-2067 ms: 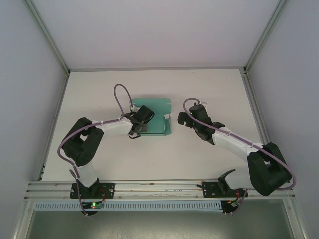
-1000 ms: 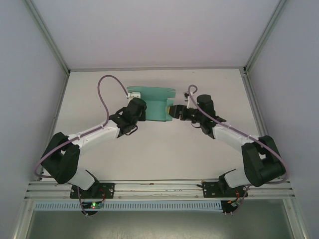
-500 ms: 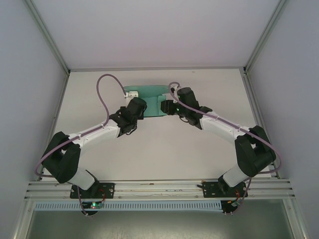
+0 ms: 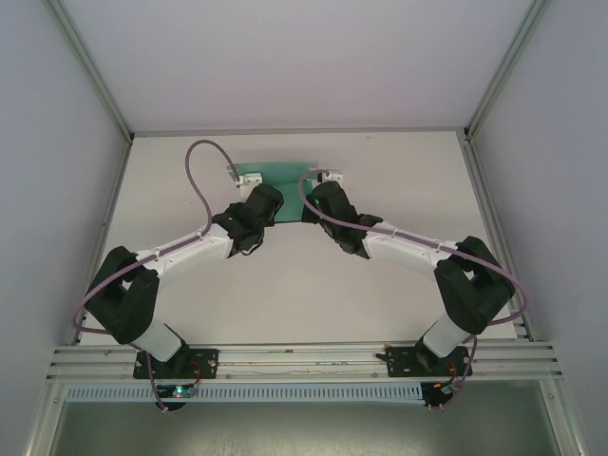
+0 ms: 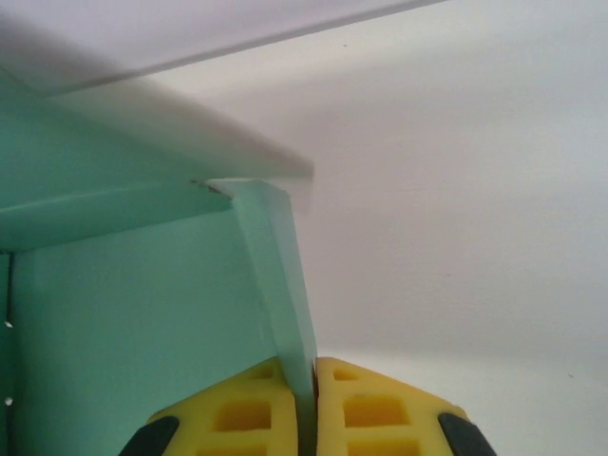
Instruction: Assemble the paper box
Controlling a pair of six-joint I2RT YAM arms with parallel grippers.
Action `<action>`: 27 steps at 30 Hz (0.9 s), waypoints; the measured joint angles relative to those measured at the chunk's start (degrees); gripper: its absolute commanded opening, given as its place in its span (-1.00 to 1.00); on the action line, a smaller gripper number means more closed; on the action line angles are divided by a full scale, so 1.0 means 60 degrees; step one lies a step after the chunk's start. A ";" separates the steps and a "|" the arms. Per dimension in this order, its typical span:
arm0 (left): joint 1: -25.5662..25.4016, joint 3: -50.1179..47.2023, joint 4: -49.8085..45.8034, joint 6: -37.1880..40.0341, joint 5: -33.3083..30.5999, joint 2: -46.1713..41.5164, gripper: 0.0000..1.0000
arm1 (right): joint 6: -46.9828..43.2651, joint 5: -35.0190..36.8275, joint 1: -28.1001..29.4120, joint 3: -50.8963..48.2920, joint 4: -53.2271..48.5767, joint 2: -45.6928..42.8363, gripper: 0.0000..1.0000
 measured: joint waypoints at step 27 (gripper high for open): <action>-0.0229 0.1071 -0.0940 -0.0036 0.0237 0.0747 -1.00 | -0.0510 0.0743 -0.0091 0.1989 -0.2739 0.1774 -1.00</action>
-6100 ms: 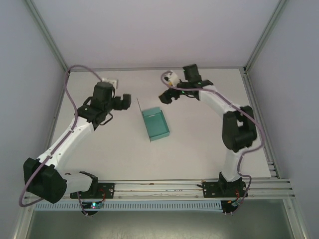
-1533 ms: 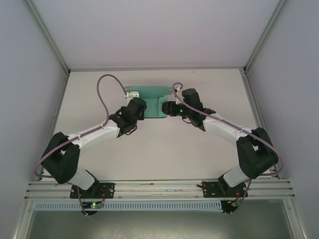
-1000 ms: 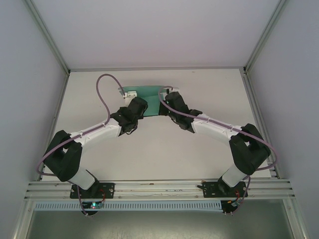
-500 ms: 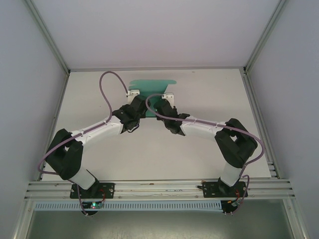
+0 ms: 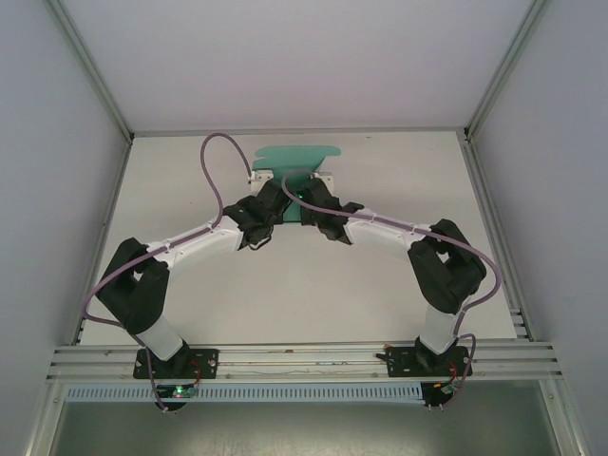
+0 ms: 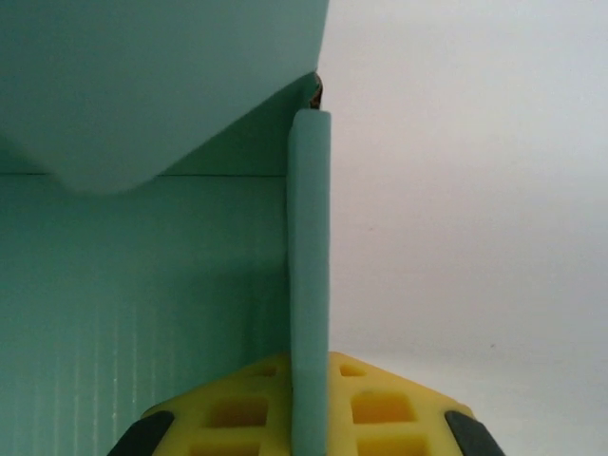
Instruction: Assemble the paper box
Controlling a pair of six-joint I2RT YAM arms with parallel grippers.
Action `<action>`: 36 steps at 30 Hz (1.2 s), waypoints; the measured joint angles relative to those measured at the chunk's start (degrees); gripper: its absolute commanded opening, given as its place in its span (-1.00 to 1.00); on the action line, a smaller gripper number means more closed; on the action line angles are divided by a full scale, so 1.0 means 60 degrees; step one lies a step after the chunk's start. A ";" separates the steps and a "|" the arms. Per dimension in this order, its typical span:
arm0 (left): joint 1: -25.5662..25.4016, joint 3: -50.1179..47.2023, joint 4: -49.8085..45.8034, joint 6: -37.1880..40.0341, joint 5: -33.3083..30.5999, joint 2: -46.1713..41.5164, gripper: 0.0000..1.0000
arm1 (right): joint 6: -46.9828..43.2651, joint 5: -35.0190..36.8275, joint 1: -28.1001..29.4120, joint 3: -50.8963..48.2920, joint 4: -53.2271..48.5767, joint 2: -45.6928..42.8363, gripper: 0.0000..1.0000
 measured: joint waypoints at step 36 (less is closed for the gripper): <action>-0.0219 0.0605 -0.0357 -0.0106 -0.0015 0.0408 -1.00 | -0.0958 -0.1829 -0.0900 -0.1191 0.0335 -0.1701 0.53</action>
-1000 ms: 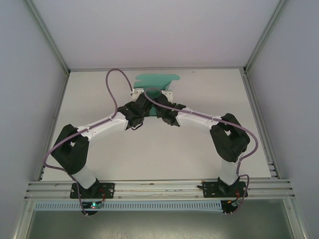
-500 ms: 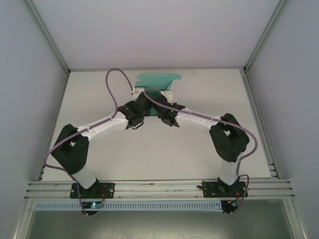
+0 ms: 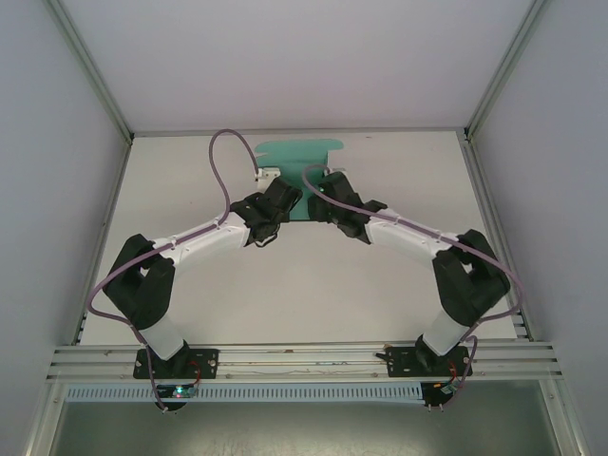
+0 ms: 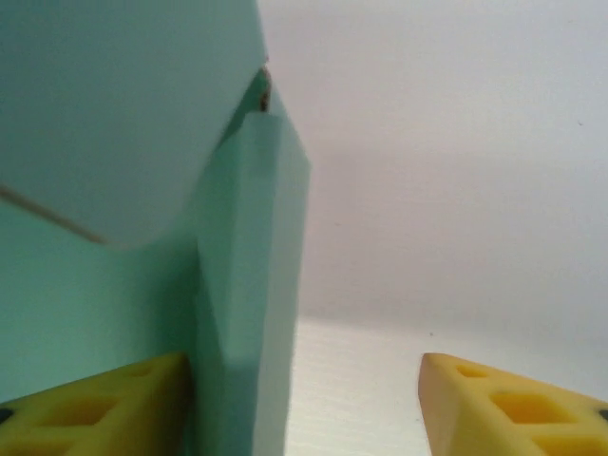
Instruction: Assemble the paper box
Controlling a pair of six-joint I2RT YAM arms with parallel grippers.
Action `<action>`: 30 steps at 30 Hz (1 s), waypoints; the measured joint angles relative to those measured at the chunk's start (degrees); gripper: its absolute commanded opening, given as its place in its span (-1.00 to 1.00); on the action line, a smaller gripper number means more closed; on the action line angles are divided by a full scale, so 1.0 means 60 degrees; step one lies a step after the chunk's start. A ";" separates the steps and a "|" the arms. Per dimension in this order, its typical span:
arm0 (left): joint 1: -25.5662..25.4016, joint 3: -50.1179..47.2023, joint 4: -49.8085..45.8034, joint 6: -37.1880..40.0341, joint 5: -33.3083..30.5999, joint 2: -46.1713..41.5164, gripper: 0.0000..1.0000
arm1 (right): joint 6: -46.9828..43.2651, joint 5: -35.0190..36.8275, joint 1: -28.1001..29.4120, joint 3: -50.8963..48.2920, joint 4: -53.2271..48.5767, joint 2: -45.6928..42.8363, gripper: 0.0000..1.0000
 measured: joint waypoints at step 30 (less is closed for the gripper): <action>-0.0036 0.0004 -0.0004 0.0036 0.0022 0.0055 -1.00 | 0.1315 -0.2900 -0.2102 -0.4619 0.3446 -0.4444 0.77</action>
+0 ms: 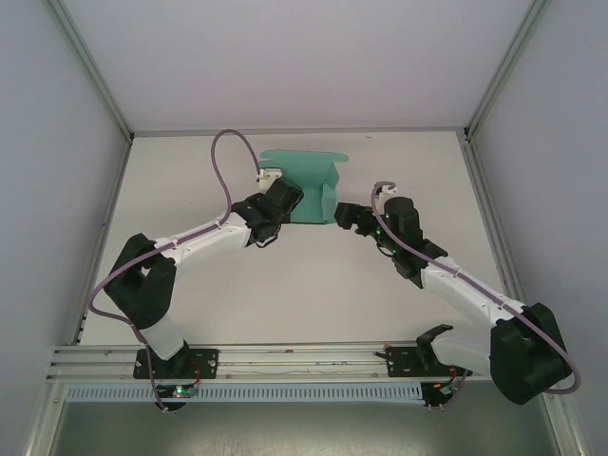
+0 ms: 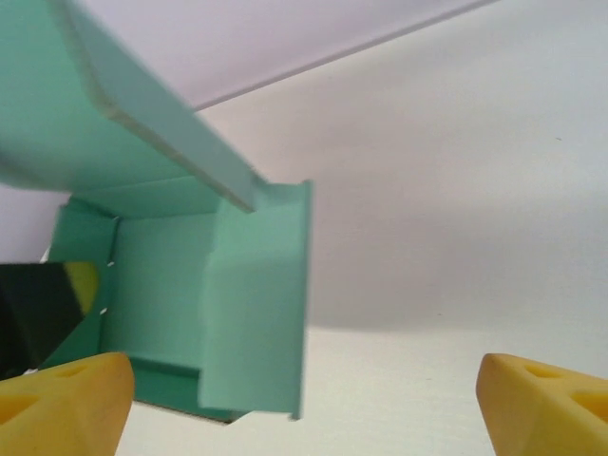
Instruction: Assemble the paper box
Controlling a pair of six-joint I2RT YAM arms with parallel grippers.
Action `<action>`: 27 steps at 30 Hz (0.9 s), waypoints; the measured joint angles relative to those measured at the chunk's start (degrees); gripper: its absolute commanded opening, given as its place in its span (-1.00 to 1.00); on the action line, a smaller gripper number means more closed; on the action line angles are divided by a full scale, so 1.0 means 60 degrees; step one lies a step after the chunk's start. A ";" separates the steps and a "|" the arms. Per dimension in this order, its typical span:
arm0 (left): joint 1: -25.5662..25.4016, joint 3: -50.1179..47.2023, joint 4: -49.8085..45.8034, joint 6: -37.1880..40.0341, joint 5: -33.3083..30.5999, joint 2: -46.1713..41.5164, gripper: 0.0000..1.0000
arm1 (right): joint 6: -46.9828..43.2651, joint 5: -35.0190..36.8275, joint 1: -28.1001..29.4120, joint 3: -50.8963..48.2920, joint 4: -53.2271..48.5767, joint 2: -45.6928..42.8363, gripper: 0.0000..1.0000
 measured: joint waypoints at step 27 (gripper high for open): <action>0.0004 0.0000 0.0004 0.0117 0.0062 0.0000 -1.00 | 0.0885 -0.3100 0.0062 0.2018 0.1694 0.4747 -0.07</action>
